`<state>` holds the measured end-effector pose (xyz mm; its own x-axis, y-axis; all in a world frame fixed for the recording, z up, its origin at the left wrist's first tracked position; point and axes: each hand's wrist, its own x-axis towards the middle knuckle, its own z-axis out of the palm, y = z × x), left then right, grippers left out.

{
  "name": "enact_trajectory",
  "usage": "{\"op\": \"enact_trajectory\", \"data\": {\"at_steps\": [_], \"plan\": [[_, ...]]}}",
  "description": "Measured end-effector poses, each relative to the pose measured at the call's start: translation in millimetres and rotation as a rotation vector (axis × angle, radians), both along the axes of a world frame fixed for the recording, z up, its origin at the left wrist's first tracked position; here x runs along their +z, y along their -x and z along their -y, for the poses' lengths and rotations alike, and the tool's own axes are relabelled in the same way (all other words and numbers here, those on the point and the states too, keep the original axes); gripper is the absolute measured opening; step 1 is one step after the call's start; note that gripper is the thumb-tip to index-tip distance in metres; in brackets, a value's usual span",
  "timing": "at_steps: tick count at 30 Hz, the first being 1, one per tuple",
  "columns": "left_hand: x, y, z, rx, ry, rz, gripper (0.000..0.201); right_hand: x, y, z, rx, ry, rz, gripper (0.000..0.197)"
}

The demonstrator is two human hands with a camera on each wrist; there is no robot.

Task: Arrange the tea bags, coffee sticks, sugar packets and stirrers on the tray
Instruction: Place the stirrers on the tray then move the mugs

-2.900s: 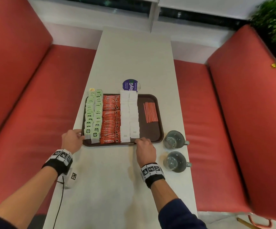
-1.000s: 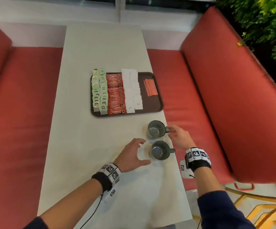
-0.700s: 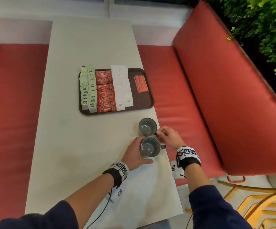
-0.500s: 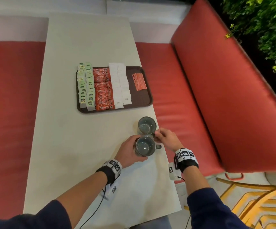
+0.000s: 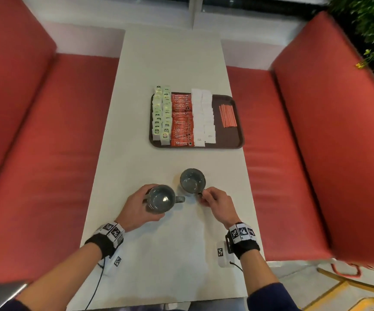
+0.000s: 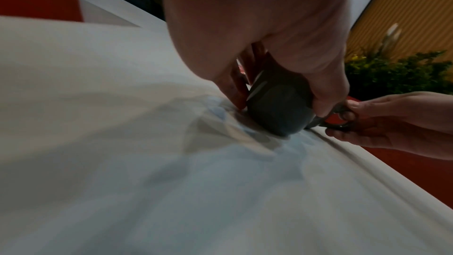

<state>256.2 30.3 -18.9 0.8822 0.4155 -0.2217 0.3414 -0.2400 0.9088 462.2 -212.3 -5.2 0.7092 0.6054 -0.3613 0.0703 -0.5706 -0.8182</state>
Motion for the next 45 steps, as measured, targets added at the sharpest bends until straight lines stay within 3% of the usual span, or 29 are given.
{"op": "enact_trajectory", "data": {"at_steps": [10, 15, 21, 28, 34, 40, 45], "plan": [[8, 39, -102, 0.043, 0.000, -0.058, 0.097, -1, 32, -89, 0.009, 0.006, -0.022, 0.032], [5, 46, -87, 0.259, 0.079, 0.003, 0.122, -3, 37, -103, -0.024, 0.008, 0.019, 0.022], [-7, 29, -64, 0.551, 0.052, 0.058, 0.106, -4, 38, -115, -0.054, 0.001, 0.015, 0.025], [-4, 15, -90, 0.574, 0.027, 0.086, 0.092, 29, 19, -141, -0.100, -0.133, -0.055, 0.022], [-1, -12, -126, 0.593, 0.057, 0.138, 0.086, 47, -39, -234, -0.053, -0.257, 0.029, 0.023], [-7, -34, -138, 0.616, 0.095, 0.164, 0.087, 27, -102, -348, 0.023, -0.115, 0.141, 0.029], [-10, -40, -137, 0.620, 0.108, 0.183, 0.087, 2, -125, -403, 0.032, -0.024, 0.111, 0.034]]}}
